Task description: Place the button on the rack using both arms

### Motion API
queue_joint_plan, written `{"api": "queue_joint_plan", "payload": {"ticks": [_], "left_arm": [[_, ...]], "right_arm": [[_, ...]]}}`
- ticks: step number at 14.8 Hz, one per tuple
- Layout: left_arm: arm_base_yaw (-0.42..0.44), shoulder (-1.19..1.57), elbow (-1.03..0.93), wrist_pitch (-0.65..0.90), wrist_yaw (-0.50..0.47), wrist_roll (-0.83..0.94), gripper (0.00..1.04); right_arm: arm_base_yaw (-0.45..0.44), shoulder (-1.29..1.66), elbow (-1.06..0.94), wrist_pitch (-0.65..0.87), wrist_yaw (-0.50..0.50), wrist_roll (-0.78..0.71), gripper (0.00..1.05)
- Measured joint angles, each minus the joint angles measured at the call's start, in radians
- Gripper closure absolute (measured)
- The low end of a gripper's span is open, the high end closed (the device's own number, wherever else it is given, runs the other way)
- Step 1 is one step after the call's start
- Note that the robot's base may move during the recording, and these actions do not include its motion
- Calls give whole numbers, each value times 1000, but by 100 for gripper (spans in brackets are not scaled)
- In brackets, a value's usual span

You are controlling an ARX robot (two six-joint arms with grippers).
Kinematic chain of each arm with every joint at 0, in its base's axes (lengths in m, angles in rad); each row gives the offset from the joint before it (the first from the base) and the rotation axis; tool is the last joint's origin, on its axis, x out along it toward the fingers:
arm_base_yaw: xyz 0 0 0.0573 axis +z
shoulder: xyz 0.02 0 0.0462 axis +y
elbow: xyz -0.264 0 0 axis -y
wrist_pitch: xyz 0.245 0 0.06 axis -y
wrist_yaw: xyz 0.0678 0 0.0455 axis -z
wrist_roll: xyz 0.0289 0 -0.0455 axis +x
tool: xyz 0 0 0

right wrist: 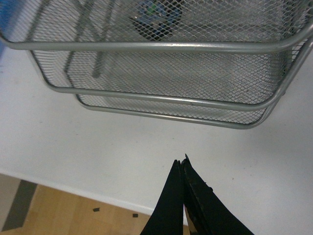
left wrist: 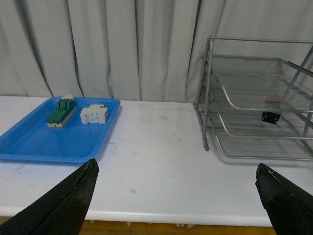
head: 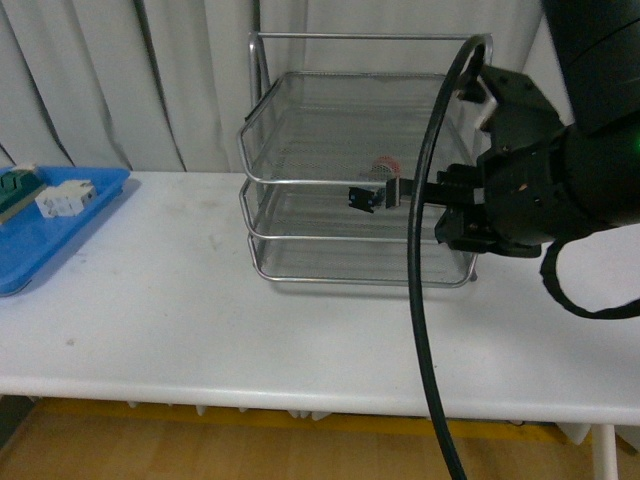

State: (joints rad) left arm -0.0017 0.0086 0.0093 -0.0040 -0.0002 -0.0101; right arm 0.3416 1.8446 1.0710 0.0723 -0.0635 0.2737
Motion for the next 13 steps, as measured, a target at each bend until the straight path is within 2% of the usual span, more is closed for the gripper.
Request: {"api": "queue_joint_plan", "payload": {"ticks": [3,6,7,8,9,10,11,13], "left_arm": [[0,0,0,0,0,0,7],[0,0,0,0,0,0,7],[0,0,0,0,0,0,7],[0,0,0,0,0,0,7],[0,0,0,0,0,0,7],[0,0,0,0,0,0,7],[0,0,0,0,0,0,7],[0,0,0,0,0,0,7]], "right_arm": [[-4,-272,-222,85,-74,52,103],[-96,-594,-421,117,-92,96,103],[-109,-674,-539,372,68,16,103],[-158,-781,-659,516,169,-97,103],[-229,-888,-740,518,164,-171,103],[-322,-1005,-809,468,99,-216,103],[-349,-1085,-859,460,83,-239,103],[-342,-1155,-901,455,66,-259,103]]}}
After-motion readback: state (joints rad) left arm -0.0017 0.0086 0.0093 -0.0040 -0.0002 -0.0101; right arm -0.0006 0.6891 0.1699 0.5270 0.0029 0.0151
